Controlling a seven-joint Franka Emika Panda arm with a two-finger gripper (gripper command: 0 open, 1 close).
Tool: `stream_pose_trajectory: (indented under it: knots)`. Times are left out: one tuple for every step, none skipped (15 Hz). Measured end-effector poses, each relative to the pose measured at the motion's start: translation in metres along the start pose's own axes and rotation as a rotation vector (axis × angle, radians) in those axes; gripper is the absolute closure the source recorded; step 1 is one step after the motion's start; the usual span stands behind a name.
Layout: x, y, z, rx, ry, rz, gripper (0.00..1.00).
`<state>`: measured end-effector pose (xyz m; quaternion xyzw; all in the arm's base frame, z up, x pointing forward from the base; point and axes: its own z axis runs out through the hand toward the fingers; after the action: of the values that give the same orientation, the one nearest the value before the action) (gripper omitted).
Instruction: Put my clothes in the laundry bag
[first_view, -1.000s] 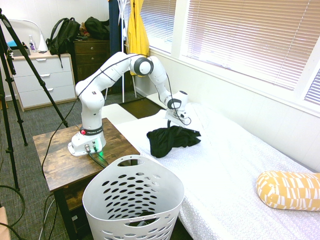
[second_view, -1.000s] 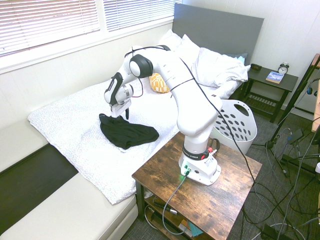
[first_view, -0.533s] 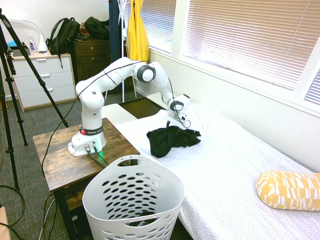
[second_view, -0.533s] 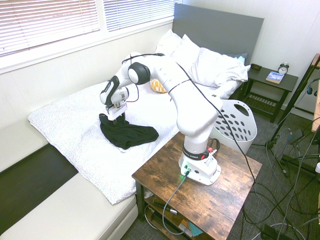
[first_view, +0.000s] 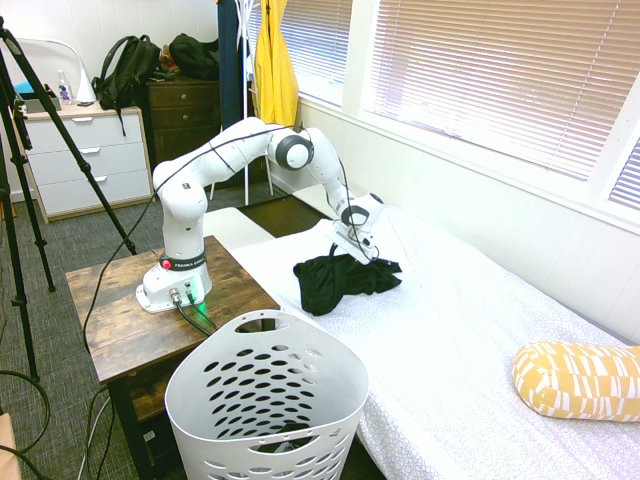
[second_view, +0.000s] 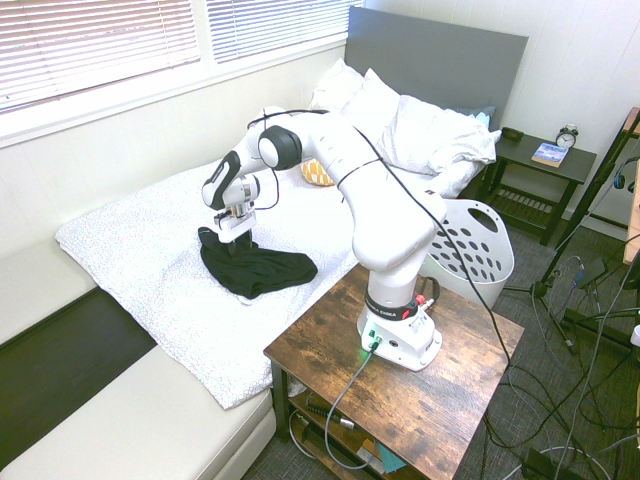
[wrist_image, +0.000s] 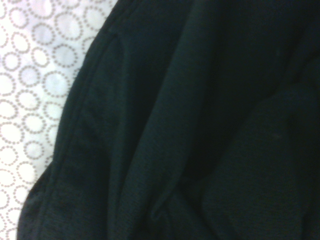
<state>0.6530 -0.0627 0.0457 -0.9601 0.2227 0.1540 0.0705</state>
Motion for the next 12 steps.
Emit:
stream_pose_trajectory:
  knots:
    - [-0.0005,-0.0004,0.0011,0.009,-0.009,0.000,1.00]
    - [-0.0005,-0.0004,0.0024,0.017,-0.013,0.004,1.00]
    - [-0.0005,0.0001,0.0035,0.025,-0.016,0.006,1.00]
    - [-0.0004,0.0008,0.0042,0.029,-0.018,0.006,1.00]
    - [-0.0004,0.0009,0.0048,0.032,-0.019,0.008,1.00]
    - [-0.0006,0.0005,0.0051,0.035,-0.021,0.010,1.00]
    - [-0.0007,0.0001,0.0058,0.037,-0.022,0.011,1.00]
    - [-0.0008,0.0002,0.0065,0.038,-0.023,0.012,1.00]
    - [-0.0008,0.0001,0.0066,0.039,-0.024,0.013,1.00]
    - [-0.0008,0.0001,0.0066,0.040,-0.024,0.014,1.00]
    - [-0.0008,0.0002,0.0069,0.041,-0.024,0.015,1.00]
    - [-0.0009,0.0002,0.0075,0.042,-0.025,0.015,1.00]
